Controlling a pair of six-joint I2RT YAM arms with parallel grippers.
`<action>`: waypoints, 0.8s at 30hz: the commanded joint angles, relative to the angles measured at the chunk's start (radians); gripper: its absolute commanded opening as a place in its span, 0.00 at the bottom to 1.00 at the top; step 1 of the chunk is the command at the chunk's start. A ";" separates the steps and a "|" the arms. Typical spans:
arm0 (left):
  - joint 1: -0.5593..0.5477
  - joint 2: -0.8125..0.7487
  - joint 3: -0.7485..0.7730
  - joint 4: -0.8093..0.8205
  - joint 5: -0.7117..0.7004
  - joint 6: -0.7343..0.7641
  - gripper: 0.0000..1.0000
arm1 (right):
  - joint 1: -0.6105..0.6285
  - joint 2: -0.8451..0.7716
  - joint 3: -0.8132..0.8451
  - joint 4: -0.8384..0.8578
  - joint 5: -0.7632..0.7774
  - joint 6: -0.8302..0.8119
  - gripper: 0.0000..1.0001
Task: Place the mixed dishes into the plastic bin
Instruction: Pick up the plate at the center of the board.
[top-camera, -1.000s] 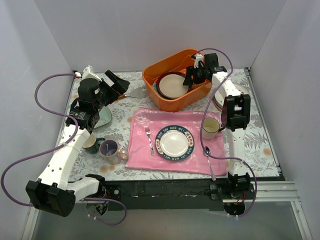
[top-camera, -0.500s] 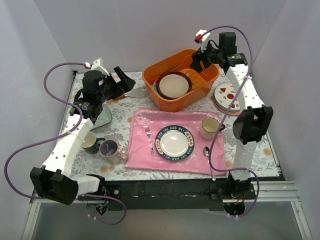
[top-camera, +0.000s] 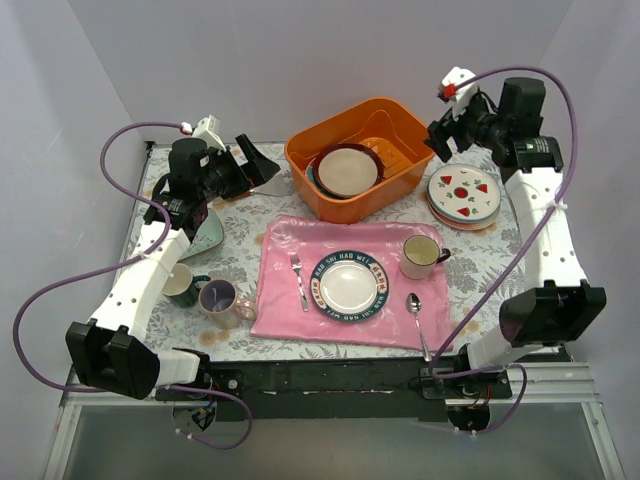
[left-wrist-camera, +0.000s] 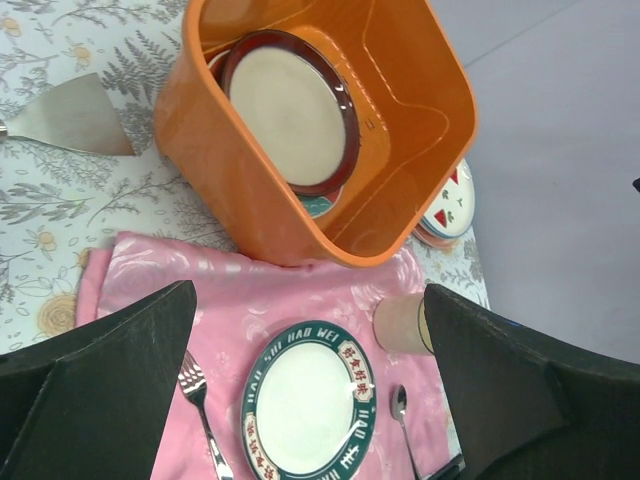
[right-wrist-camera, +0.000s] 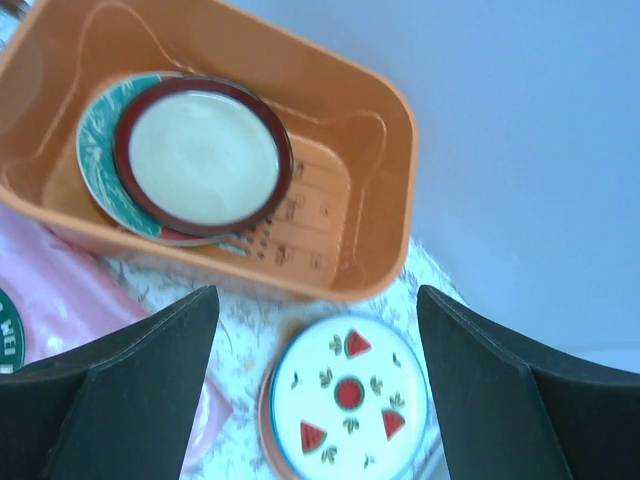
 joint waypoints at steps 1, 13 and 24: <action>0.005 -0.029 -0.006 0.059 0.068 -0.013 0.98 | -0.060 -0.133 -0.100 0.014 0.031 0.018 0.88; 0.006 -0.141 -0.122 0.102 0.154 -0.088 0.98 | -0.250 -0.337 -0.365 -0.023 0.077 0.032 0.88; 0.005 -0.259 -0.199 0.059 0.148 -0.118 0.98 | -0.287 -0.325 -0.498 -0.047 0.141 -0.100 0.86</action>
